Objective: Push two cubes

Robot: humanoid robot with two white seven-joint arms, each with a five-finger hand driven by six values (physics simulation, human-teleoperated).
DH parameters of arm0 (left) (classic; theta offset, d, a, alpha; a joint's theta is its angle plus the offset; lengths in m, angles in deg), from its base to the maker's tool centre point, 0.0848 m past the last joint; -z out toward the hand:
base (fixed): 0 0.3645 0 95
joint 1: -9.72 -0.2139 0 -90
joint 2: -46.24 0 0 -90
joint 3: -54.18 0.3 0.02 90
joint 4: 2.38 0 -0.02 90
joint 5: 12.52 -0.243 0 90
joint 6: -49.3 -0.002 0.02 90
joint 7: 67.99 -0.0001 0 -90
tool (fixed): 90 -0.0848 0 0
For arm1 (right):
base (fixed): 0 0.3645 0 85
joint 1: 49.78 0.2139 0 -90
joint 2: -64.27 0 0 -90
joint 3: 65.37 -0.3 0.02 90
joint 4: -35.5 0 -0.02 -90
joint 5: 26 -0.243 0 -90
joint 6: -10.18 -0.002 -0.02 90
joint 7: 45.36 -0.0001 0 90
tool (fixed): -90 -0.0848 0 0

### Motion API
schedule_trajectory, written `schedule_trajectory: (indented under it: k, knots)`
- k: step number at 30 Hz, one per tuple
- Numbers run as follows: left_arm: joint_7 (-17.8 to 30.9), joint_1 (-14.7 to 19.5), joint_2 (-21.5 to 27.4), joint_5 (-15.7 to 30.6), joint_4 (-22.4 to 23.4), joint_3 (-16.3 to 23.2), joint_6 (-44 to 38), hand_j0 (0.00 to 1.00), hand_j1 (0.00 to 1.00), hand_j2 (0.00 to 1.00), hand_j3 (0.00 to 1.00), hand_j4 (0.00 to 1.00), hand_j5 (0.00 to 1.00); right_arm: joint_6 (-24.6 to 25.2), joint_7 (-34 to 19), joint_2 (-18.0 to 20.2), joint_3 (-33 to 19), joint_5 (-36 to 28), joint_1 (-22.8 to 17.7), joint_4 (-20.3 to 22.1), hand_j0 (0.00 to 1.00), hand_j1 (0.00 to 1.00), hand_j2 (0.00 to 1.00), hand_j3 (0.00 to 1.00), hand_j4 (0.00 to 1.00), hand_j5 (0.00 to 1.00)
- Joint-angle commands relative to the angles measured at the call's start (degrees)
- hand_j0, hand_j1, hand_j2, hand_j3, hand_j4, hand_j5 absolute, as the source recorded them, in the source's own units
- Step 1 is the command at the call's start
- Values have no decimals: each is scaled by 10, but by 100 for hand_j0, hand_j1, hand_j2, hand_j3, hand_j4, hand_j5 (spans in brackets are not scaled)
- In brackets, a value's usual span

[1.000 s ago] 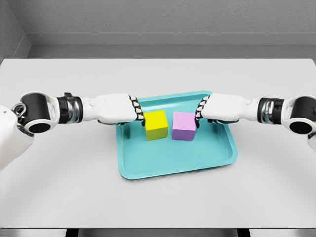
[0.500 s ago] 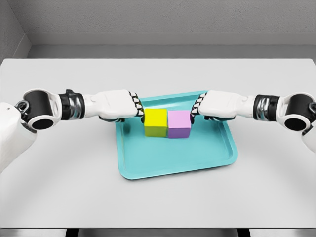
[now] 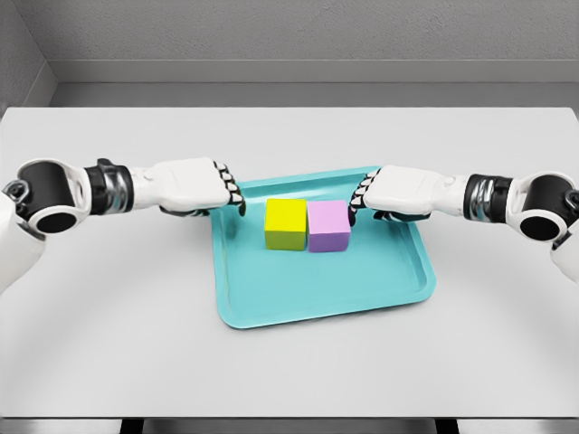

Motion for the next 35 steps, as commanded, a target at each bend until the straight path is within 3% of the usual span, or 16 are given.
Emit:
schedule_trajectory:
  k: [1,13,16,17,18,19,21,22,23,24,25,26,29,35]
  knots:
    - [0,0,7,5,0,-7,-1,65,65,65,65,65,65,-10,-2,1,5,16,-1,14,60,60,60,60,60,60]
    - [0,1,44,30,-7,-14,-1,65,65,65,65,65,65,-10,-4,8,6,18,1,10,60,60,60,60,60,60]
    - [0,-1,83,61,-7,-31,-1,65,65,65,65,65,65,-10,-5,40,-4,13,2,11,60,60,60,60,60,60]
    - [0,-1,93,70,-7,-38,-1,66,66,66,66,66,66,-10,-4,54,-37,10,2,16,61,61,61,61,61,61]
    - [0,-3,104,78,-7,-40,-1,69,69,69,69,69,69,-10,-4,62,-76,8,2,16,62,62,62,62,62,62]
    - [0,-4,116,87,-6,-40,-1,71,71,71,71,71,71,-10,-5,67,-81,8,2,18,62,62,62,62,62,62]
    - [-3,-4,142,118,-3,-41,-1,87,87,87,87,87,87,-10,-4,74,-99,5,1,18,62,62,62,62,62,62]
    - [-3,-4,153,132,-2,-41,-1,100,100,100,100,100,100,-10,-5,83,-113,-26,1,17,62,62,62,62,62,62]
    - [-4,-3,164,145,-1,-42,-1,100,100,100,100,100,100,-10,-4,91,-133,-53,-1,17,63,63,63,63,63,63]
    - [-4,-4,185,159,0,-42,-1,100,100,100,100,100,100,-10,-3,95,-154,-74,-14,11,68,68,68,68,68,68]
    - [-4,-4,196,171,0,-47,-1,100,100,100,100,100,100,-10,-1,96,-181,-99,-39,10,96,96,96,96,96,96]
    - [-4,-4,199,173,0,-48,-1,100,100,100,100,100,100,-10,-1,103,-201,-119,-68,5,100,100,100,100,100,100]
    - [-4,-6,225,187,7,-56,-1,100,100,100,100,100,100,-10,-1,114,-279,-141,-141,-29,100,100,100,100,100,100]
    - [-4,-7,228,190,13,-57,-1,100,100,100,100,100,100,-10,-3,113,-289,-140,-163,-36,100,100,100,100,100,100]
